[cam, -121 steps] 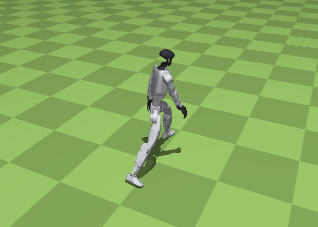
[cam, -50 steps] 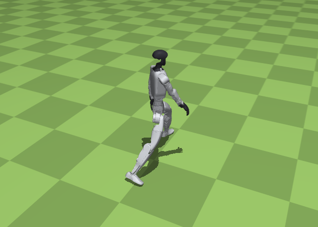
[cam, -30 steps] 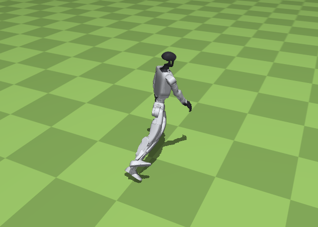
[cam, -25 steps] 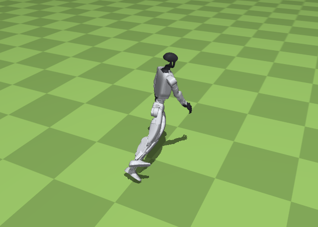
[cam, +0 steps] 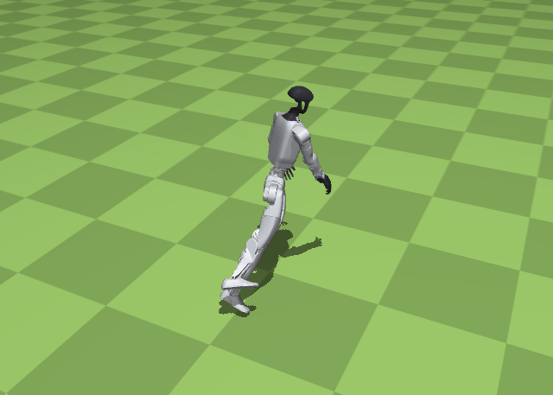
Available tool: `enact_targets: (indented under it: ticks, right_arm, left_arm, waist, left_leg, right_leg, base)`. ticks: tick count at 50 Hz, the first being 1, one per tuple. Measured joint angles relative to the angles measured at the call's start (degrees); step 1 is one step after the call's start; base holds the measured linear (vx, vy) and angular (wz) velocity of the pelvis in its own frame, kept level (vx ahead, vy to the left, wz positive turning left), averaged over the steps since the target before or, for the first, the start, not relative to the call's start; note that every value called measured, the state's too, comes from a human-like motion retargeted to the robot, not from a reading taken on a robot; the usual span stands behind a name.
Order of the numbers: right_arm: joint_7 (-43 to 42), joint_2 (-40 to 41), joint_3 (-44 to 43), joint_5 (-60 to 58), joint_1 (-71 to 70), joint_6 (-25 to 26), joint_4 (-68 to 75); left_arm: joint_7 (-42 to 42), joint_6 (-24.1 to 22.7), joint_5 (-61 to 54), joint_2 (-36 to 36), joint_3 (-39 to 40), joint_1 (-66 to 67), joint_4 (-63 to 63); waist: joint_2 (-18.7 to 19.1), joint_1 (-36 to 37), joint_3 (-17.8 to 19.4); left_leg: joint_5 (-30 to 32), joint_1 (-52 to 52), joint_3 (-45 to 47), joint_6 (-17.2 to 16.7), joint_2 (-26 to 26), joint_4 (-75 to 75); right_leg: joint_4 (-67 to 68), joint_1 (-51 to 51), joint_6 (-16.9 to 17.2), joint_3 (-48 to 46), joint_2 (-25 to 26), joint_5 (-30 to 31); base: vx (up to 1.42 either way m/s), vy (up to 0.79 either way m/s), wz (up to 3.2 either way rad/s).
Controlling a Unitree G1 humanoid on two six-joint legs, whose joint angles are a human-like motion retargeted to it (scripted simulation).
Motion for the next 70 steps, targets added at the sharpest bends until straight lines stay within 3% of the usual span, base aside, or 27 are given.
enact_targets:
  ticks: [5,11,19,33,43,46,55,63,70]
  right_arm:
    - [1.7,-1.2,-1.5,-0.6,1.4,0.0,2.4]
    - [4.1,-3.1,-2.5,-3.1,4.5,0.5,5.3]
    - [6.3,-3.1,0.9,-11.5,5.4,1.0,6.9]
    - [3.5,-1.9,-1.7,-1.3,4.2,-1.0,1.3]
    - [4.8,-1.7,1.5,-7.0,4.2,1.4,6.4]
    - [4.8,-1.5,1.6,-6.5,4.1,0.9,6.0]
    - [-1.4,2.4,-1.4,-0.7,0.0,0.9,1.8]
    - [-2.6,3.0,1.7,0.5,-0.4,0.6,-0.9]
    - [-1.0,1.3,1.3,1.0,1.8,1.1,1.0]
  left_arm:
    - [-2.5,0.1,4.8,-2.6,0.4,1.7,0.1]
    - [-6.0,0.8,6.5,-6.5,2.3,5.9,4.7]
    - [-8.2,2.0,9.7,-9.0,1.8,8.6,14.8]
    - [-6.1,0.6,4.7,-9.3,2.9,9.5,9.6]
    - [-7.1,0.1,4.4,-8.6,-1.9,8.6,8.0]
    - [-7.4,0.2,5.1,-7.3,-3.1,7.8,7.9]
    - [-0.6,-0.4,-3.6,-0.4,-1.3,3.6,6.1]
    - [1.1,-0.2,-6.2,2.2,1.1,1.2,5.5]
    - [0.6,-0.2,-3.8,1.9,2.3,-0.6,4.3]
  waist:
    - [-3.9,-4.4,1.6]
    - [-6.7,-7.9,0.7]
    - [-7.5,-9.5,-1.0]
    - [-4.1,-4.9,-2.5]
    - [6.1,5.4,-7.3]
    - [7.4,6.8,-9.8]
    - [7.5,13.6,-13.3]
    - [7.3,10.0,-10.3]
    - [2.8,8.1,-9.3]
  left_leg:
    - [0.7,4.7,2.2,-1.0,0.0,-5.9]
    - [1.3,7.7,1.1,-1.1,0.0,-7.1]
    - [0.2,11.6,2.1,-1.5,0.0,-9.6]
    - [-3.7,9.3,1.1,-0.8,0.0,-5.3]
    - [-7.2,-0.1,-0.7,0.4,0.0,1.1]
    - [-5.3,-1.7,-0.9,0.4,0.0,0.5]
    - [-7.3,-7.4,-2.0,1.4,0.0,4.2]
    - [-8.0,-5.7,-2.3,1.4,0.0,6.1]
    - [-7.0,-3.2,-3.4,0.8,0.0,4.2]
  right_leg:
    - [1.0,2.2,1.5,-3.6,-0.9,-1.8]
    - [2.5,3.2,1.3,-6.0,-1.4,-4.4]
    - [3.1,5.3,1.6,-7.0,-1.8,-6.8]
    - [3.2,6.3,0.7,-6.4,-1.9,-4.4]
    - [2.8,4.8,-4.5,-0.6,-2.5,3.9]
    - [3.8,3.2,-5.7,-1.8,-3.4,4.1]
    - [3.9,-1.7,-5.9,2.3,-2.3,2.2]
    - [3.1,-0.3,-5.1,3.0,-1.6,-0.3]
    - [1.2,1.3,-4.0,0.4,-0.9,1.3]
  base:
    - [-0.01,-0.42,0.73]
    - [0.0,-0.28,0.37]
    - [0.05,-0.1,0.19]
    - [0.03,0.16,-0.05]
    - [0.1,0.56,-0.54]
    - [0.06,0.5,-0.16]
    - [-0.01,0.23,-0.44]
    - [-0.02,-0.12,0.1]
    - [-0.04,-0.38,0.15]
